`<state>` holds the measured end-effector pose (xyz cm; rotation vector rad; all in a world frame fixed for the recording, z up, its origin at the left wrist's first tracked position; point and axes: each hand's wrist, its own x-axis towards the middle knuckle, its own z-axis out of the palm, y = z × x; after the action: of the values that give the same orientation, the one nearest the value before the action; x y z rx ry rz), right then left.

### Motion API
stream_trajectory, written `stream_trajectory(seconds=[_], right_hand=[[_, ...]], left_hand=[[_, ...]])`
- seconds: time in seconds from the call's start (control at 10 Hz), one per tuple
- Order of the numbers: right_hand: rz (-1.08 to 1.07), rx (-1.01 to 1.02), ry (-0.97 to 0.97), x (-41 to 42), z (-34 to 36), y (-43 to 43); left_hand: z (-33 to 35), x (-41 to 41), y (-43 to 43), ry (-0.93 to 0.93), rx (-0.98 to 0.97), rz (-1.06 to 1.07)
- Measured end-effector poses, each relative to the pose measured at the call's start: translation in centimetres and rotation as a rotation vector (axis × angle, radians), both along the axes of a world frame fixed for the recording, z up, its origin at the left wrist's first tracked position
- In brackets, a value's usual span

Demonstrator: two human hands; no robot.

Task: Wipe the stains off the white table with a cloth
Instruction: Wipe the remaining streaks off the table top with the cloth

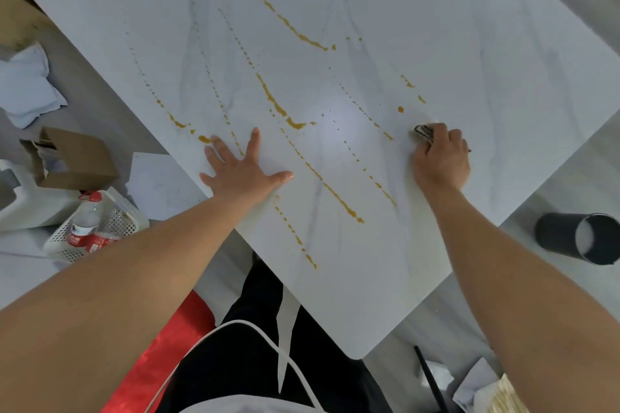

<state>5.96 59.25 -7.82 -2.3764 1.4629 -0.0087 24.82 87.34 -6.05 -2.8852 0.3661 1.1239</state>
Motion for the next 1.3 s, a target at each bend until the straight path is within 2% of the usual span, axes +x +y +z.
stream_trajectory(seconds=[0.1, 0.2, 0.3, 0.4, 0.5, 0.6, 0.7, 0.8, 0.9, 1.0, 1.1, 1.3], right_hand=[[0.093, -0.027, 0.028, -0.5, -0.2, 2.5], [0.504, -0.073, 0.032, -2.4, -0.6, 3.0], [0.498, -0.07, 0.042, -2.7, -0.5, 1.1], [0.101, -0.02, 0.034, -1.7, -0.2, 0.8], [0.221, -0.03, 0.034, -1.7, -0.1, 4.0], [0.53, -0.064, 0.038, -3.2, -0.6, 5.4], [0.483, -0.04, 0.018, -3.4, -0.5, 4.3], [0.112, 0.018, -0.013, -2.3, -0.3, 4.2], [0.001, 0.0, 0.0, -1.8, -0.1, 6.2], [0.439, -0.023, 0.038, -3.5, -0.5, 8.1], [0.546, -0.022, 0.03, -3.8, -0.4, 6.8], [0.033, 0.038, -0.002, -1.7, -0.4, 7.1]], left_hand=[[0.0, 0.0, 0.0, -0.004, -0.013, 0.008], [0.1, 0.0, 0.1, 0.005, -0.01, 0.01], [0.1, 0.0, 0.1, 0.003, -0.009, 0.014], [0.1, -0.2, 0.0, 0.005, -0.013, 0.011], [0.1, 0.0, 0.1, 0.0, -0.019, 0.011], [0.1, 0.1, 0.0, 0.008, -0.019, 0.014], [0.1, 0.1, 0.0, 0.009, -0.007, 0.006], [0.0, 0.1, 0.0, 0.004, -0.011, 0.006], [-0.1, 0.1, 0.2, -0.003, -0.013, 0.007], [-0.1, 0.1, 0.1, -0.011, -0.016, 0.005], [-0.1, 0.0, 0.1, -0.009, -0.007, 0.002], [0.0, 0.1, 0.1, -0.003, -0.008, -0.005]])
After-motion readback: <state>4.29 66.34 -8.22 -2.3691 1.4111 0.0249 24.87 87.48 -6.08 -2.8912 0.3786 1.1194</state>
